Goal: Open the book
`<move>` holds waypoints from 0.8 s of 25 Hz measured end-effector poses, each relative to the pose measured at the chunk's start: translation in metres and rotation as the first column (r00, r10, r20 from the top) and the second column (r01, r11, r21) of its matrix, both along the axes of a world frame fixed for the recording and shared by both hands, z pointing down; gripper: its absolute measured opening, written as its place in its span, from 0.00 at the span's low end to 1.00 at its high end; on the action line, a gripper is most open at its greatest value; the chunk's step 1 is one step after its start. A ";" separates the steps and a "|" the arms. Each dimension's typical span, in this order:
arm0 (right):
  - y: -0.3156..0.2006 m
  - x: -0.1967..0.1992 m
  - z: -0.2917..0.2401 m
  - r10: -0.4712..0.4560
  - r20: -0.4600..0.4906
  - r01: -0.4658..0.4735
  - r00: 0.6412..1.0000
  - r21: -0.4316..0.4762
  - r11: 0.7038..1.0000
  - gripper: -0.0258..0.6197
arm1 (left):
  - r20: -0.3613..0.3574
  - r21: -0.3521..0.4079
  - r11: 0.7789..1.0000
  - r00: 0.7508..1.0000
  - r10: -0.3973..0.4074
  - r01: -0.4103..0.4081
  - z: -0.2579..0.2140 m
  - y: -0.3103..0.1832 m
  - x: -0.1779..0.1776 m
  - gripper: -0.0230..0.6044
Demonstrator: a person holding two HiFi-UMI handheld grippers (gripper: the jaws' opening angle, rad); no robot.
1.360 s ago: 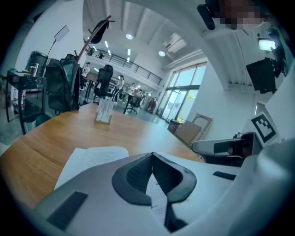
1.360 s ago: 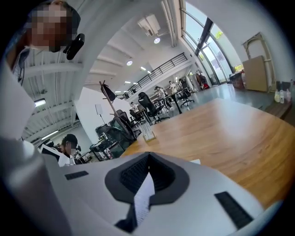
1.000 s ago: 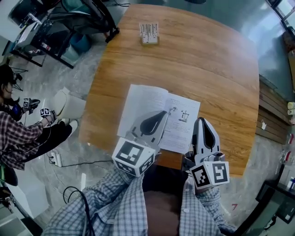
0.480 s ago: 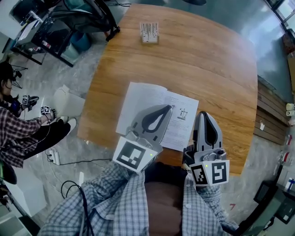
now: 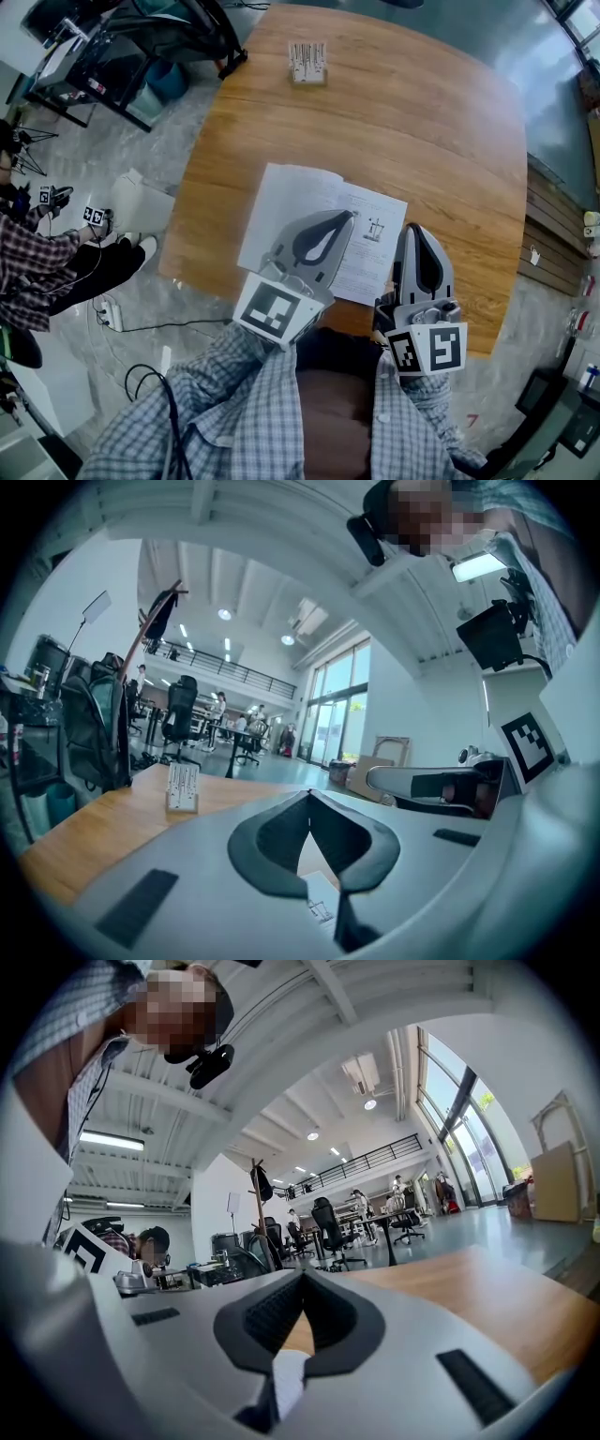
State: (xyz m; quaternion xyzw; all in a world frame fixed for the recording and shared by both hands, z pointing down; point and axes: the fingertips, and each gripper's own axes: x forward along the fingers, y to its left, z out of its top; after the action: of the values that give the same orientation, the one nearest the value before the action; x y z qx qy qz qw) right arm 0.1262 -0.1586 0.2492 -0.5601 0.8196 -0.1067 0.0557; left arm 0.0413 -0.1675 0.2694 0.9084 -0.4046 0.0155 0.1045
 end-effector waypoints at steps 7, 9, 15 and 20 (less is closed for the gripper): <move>0.001 0.000 0.001 -0.004 -0.003 0.004 1.000 -0.005 1.000 0.07 | -0.001 -0.006 1.000 1.000 0.001 -0.001 0.001 0.001 0.000 0.05; 0.002 0.000 0.002 -0.004 -0.003 0.004 1.000 -0.006 1.000 0.07 | -0.001 -0.006 1.000 1.000 0.001 -0.001 0.001 0.001 0.000 0.05; 0.001 -0.001 0.003 -0.014 0.004 0.014 1.000 -0.007 1.000 0.07 | 0.008 -0.012 1.000 1.000 -0.006 0.006 0.003 0.000 0.000 0.05; 0.001 -0.003 0.006 -0.018 -0.002 0.018 1.000 -0.010 1.000 0.07 | 0.008 -0.010 1.000 1.000 -0.003 0.003 0.004 0.001 0.000 0.05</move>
State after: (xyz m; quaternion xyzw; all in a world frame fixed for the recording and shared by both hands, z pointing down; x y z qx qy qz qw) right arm 0.1230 -0.1577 0.2549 -0.5531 0.8241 -0.1109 0.0512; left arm 0.0411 -0.1665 0.2734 0.9072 -0.4063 0.0211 0.1073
